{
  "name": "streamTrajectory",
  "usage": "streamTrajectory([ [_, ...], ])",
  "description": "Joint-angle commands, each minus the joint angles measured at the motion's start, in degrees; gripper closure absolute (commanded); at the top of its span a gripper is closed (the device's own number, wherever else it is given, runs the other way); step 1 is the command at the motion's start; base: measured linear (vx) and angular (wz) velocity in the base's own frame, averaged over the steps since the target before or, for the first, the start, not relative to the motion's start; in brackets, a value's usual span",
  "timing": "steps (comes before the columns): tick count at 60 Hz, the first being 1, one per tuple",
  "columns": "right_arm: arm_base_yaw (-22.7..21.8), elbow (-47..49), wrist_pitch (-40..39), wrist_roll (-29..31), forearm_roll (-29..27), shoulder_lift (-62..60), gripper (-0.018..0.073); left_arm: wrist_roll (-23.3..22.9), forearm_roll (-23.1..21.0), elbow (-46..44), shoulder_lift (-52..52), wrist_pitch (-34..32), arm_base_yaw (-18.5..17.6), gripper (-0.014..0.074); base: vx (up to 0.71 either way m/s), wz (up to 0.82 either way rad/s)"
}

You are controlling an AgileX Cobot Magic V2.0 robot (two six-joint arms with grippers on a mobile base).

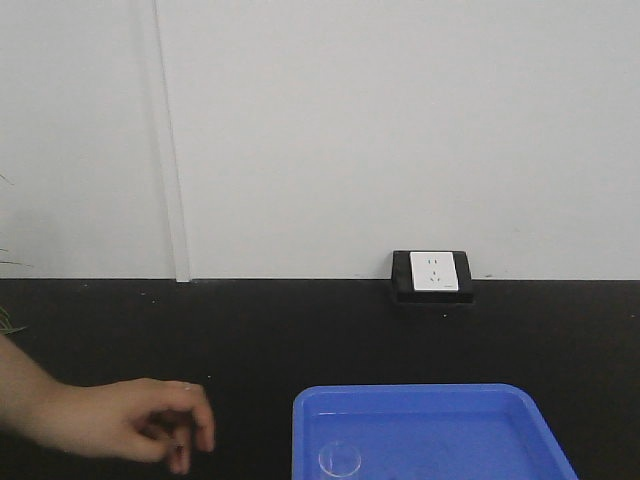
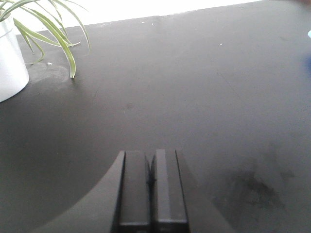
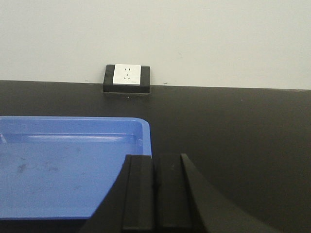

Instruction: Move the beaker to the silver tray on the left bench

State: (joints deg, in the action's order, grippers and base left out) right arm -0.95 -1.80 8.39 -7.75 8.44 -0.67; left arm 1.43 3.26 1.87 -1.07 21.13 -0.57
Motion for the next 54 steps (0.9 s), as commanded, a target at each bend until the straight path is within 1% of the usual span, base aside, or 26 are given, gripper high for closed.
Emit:
streamTrajectory([
  [1,-0.31,-0.3,-4.91,0.34,0.42,-0.61,0.0571,-0.1,-0.16,1.14,-0.4,-4.61,-0.31,0.0595,0.0,0.0],
  [43,-0.31,-0.3,-5.03,0.43,0.42,-0.61,0.0571,-0.1,-0.16,1.14,-0.4,-4.61,-0.31,0.0595,0.0,0.0],
  [48,-0.31,-0.3,-4.92,0.43,1.46,-0.61,0.0571,-0.1,-0.16,1.14,-0.4,-4.61,-0.31,0.0595,0.0,0.0],
  [54,-0.31,-0.3,-6.05,-0.37,1.13,-0.61,0.0571,-0.1,-0.16,1.14,-0.4,-4.61,-0.31,0.0595,0.0,0.0],
])
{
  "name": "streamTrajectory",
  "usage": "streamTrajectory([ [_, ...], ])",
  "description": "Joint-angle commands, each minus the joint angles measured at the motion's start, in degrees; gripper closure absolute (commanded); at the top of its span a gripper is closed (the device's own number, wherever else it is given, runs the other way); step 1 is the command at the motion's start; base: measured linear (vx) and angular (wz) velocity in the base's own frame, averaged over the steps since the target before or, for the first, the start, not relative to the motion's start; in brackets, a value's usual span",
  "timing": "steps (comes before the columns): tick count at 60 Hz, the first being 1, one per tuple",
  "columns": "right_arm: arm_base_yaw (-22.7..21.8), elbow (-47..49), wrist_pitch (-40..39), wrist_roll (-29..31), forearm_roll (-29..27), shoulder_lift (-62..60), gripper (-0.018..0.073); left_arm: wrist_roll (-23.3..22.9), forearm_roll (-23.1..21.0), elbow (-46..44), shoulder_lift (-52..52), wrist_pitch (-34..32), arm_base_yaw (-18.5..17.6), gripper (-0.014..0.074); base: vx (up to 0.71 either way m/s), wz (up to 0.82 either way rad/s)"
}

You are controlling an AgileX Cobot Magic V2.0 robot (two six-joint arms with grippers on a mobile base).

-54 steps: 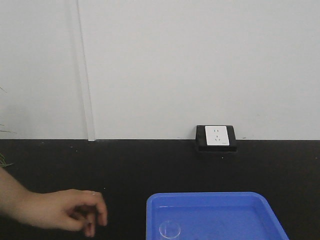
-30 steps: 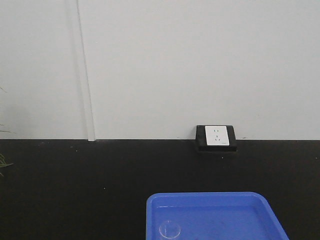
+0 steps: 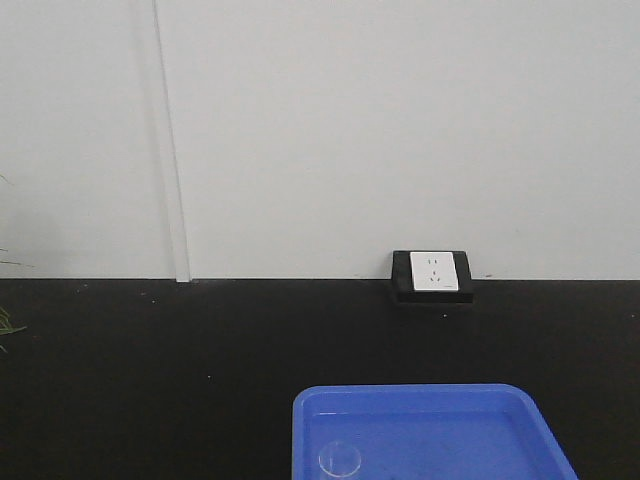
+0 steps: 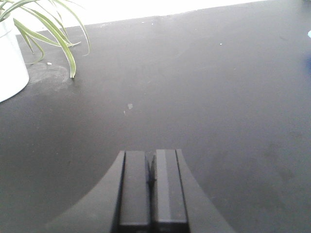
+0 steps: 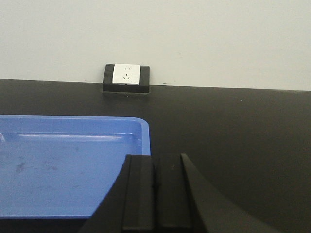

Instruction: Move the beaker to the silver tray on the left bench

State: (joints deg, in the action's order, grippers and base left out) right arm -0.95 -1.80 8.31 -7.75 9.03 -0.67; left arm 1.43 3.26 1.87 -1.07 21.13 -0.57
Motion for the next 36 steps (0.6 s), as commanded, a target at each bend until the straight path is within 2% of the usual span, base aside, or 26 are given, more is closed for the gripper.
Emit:
streamTrajectory([
  [1,-0.31,-0.3,-6.49,-0.84,0.15,-0.61,0.0571,-0.1,-0.16,1.14,-0.4,-4.61,-0.31,0.0595,0.0,0.0],
  [22,-0.31,-0.3,-16.56,0.35,1.11,-0.61,0.0571,-0.1,-0.16,1.14,-0.4,-4.61,-0.31,0.0595,0.0,0.0],
  [36,-0.31,0.58,-17.74,-0.54,0.74,-0.61,0.0571,-0.1,-0.16,1.14,-0.4,-4.61,-0.31,0.0595,0.0,0.0],
])
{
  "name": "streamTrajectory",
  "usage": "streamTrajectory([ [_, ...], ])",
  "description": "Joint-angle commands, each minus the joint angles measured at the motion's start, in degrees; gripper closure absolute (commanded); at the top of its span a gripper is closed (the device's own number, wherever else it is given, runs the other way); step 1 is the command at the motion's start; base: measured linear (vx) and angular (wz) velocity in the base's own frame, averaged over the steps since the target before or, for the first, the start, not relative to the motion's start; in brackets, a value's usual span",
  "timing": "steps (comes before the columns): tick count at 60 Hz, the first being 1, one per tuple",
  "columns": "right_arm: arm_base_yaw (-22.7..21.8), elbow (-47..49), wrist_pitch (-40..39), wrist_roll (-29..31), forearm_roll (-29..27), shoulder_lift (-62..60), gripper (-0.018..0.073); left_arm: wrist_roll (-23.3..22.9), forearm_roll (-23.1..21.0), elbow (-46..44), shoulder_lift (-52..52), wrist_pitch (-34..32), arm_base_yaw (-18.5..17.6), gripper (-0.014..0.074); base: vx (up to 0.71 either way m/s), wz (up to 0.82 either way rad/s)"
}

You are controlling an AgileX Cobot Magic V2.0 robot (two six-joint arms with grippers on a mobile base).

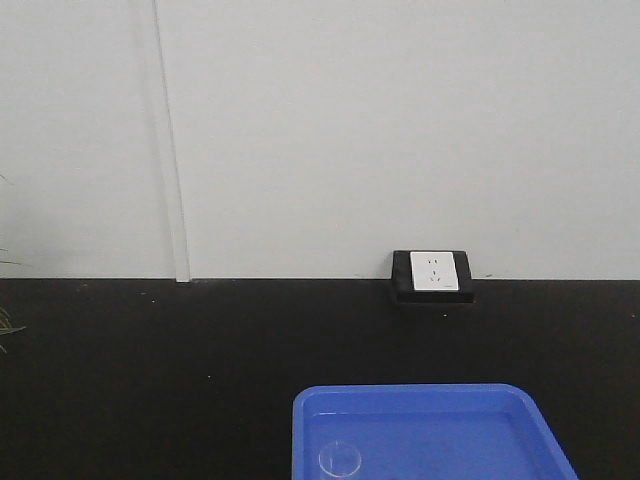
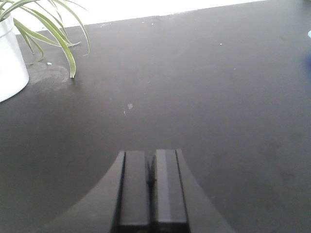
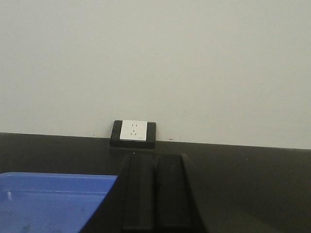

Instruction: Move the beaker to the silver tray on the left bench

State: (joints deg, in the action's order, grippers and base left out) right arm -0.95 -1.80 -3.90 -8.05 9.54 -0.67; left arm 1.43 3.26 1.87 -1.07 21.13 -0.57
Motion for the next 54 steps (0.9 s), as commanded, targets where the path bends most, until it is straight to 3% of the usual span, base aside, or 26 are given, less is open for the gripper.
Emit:
streamTrajectory([
  [1,-0.31,0.81,-5.67,-0.27,0.22,-0.61,0.0571,-0.1,-0.16,1.14,-0.4,-4.61,-0.31,0.0595,0.0,0.0],
  [18,-0.31,10.32,-1.12,-0.33,0.39,10.81,0.0569,-0.1,-0.16,1.14,-0.4,-4.61,-0.31,0.0595,0.0,0.0],
  [36,-0.31,13.29,-4.07,-0.38,0.32,26.18,0.0556,-0.1,-0.16,1.14,-0.4,-4.61,-0.31,0.0595,0.0,0.0],
  [54,-0.31,13.29,-12.7,-0.43,0.12,38.9,0.0387,-0.1,-0.16,1.14,-0.4,-4.61,-0.31,0.0595,0.0,0.0],
])
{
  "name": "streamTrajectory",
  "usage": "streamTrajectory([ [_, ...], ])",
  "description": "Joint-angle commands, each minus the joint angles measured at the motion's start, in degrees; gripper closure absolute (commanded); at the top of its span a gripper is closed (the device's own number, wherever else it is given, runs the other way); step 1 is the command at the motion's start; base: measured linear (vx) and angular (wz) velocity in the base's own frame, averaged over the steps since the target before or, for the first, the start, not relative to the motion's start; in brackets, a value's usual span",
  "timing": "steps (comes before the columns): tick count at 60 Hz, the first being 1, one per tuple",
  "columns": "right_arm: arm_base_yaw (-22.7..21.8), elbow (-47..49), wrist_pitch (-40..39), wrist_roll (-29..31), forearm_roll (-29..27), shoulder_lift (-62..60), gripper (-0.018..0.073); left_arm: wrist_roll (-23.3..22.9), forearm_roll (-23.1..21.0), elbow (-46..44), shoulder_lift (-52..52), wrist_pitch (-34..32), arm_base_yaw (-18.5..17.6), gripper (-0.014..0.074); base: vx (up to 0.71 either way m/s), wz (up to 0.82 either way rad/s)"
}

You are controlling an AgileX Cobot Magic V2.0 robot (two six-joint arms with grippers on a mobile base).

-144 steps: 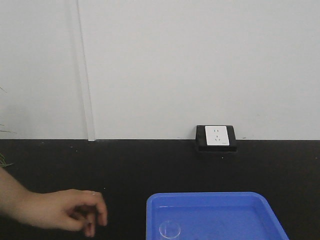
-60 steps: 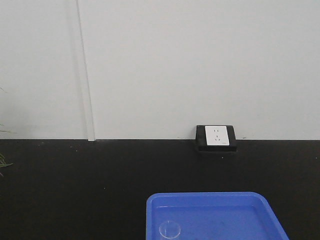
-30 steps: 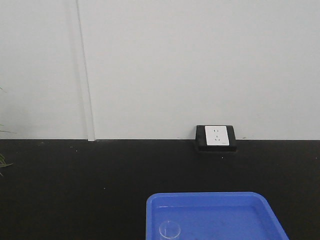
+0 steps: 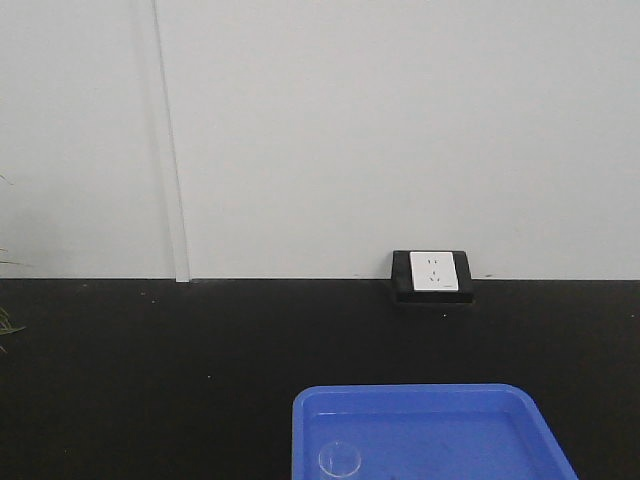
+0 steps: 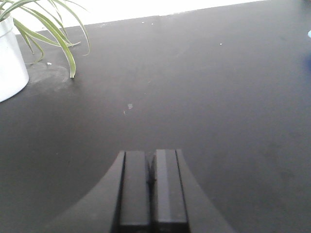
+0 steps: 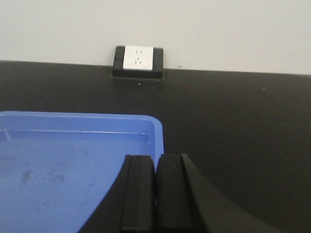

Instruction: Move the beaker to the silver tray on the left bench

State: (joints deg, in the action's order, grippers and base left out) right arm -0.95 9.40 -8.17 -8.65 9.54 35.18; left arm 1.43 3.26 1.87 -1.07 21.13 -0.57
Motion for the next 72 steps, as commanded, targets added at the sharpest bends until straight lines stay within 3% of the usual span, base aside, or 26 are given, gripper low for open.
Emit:
streamTrajectory([
  [1,-0.31,2.09,-9.09,0.17,0.12,3.66,0.0375,-0.1,-0.16,1.14,-0.4,-4.61,-0.31,0.0595,0.0,0.0],
  [11,-0.31,2.09,-14.71,-0.69,0.12,10.5,0.0246,-0.1,-0.16,1.14,-0.4,-4.61,-0.31,0.0595,0.0,0.0],
  [22,-0.31,2.09,-21.26,-0.69,0.52,17.25,0.0187,-0.1,-0.16,1.14,-0.4,-4.61,-0.31,0.0595,0.0,0.0],
  [29,0.35,2.21,-28.21,-0.69,5.87,22.72,0.0137,-0.1,-0.16,1.14,-0.4,-4.61,-0.31,0.0595,0.0,0.0],
  [35,3.12,4.0,-30.27,-1.3,14.13,28.17,0.009,-0.1,-0.16,1.14,-0.4,-4.61,-0.31,0.0595,0.0,0.0],
  [42,9.89,8.27,-30.2,-2.34,22.34,36.21,0.0009,-0.1,-0.16,1.14,-0.4,-4.61,-0.31,0.0595,0.0,0.0],
  [53,17.75,16.05,-30.15,-2.09,22.62,48.06,-0.0094,-0.1,-0.16,1.14,-0.4,-4.61,-0.31,0.0595,0.0,0.0],
  [72,21.72,27.0,-34.83,-2.2,22.62,63.38,-0.0093,-0.1,-0.16,1.14,-0.4,-4.61,-0.31,0.0595,0.0,0.0],
])
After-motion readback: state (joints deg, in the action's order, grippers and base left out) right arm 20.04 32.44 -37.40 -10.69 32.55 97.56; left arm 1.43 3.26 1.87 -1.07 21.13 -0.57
